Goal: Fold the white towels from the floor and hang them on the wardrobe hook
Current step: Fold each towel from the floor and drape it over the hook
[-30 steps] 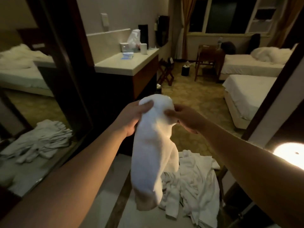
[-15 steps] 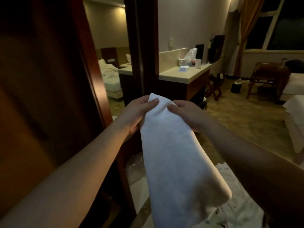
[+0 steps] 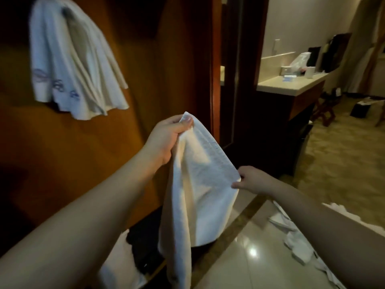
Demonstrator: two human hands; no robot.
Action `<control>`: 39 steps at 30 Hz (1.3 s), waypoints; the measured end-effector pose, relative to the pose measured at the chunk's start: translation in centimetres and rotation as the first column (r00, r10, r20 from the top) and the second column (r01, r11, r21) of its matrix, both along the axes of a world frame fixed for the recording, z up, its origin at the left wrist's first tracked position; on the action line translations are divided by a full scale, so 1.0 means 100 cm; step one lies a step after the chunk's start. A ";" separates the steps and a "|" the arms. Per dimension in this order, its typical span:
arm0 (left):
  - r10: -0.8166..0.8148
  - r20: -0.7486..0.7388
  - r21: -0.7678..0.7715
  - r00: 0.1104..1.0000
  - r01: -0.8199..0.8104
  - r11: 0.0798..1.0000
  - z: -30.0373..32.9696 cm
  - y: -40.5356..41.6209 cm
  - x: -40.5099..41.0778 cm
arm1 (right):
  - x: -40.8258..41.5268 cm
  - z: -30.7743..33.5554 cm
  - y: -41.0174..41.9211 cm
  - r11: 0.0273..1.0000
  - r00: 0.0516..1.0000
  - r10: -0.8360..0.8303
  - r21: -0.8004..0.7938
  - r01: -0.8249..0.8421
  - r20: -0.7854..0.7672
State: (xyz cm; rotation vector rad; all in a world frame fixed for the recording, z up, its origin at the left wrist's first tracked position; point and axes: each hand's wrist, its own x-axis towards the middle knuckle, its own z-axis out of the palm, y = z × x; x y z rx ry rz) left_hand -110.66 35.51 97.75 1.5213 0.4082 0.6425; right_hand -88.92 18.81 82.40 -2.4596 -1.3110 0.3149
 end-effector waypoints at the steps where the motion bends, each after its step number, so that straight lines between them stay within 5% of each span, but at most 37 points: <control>1: 0.024 0.005 -0.005 1.000 -0.024 1.000 0.005 0.005 -0.015 | -0.008 -0.005 0.006 1.000 1.000 -0.012 0.006 0.012 0.005; 10: 0.298 0.158 0.042 0.941 -0.308 0.950 0.041 0.046 -0.133 | -0.046 0.021 0.042 0.968 0.994 -0.077 0.233 0.092 -0.073; 18: 0.591 0.217 0.133 0.777 -0.624 0.770 0.050 0.051 -0.201 | -0.056 0.063 0.062 0.914 0.999 -0.052 0.403 0.045 0.007; 27: 0.666 0.140 0.251 0.732 -0.677 0.692 0.035 0.036 -0.259 | -0.095 0.093 0.059 0.903 0.981 0.091 0.430 -0.010 -0.169; 35: 0.613 0.052 0.165 0.789 -0.612 0.773 0.044 0.044 -0.292 | -0.197 0.134 0.048 0.860 0.663 0.314 0.500 0.105 -0.680; 39: 0.555 0.021 0.051 0.832 -0.555 0.830 0.043 0.043 -0.310 | -0.265 0.149 0.051 0.804 0.553 0.462 0.591 0.069 -0.694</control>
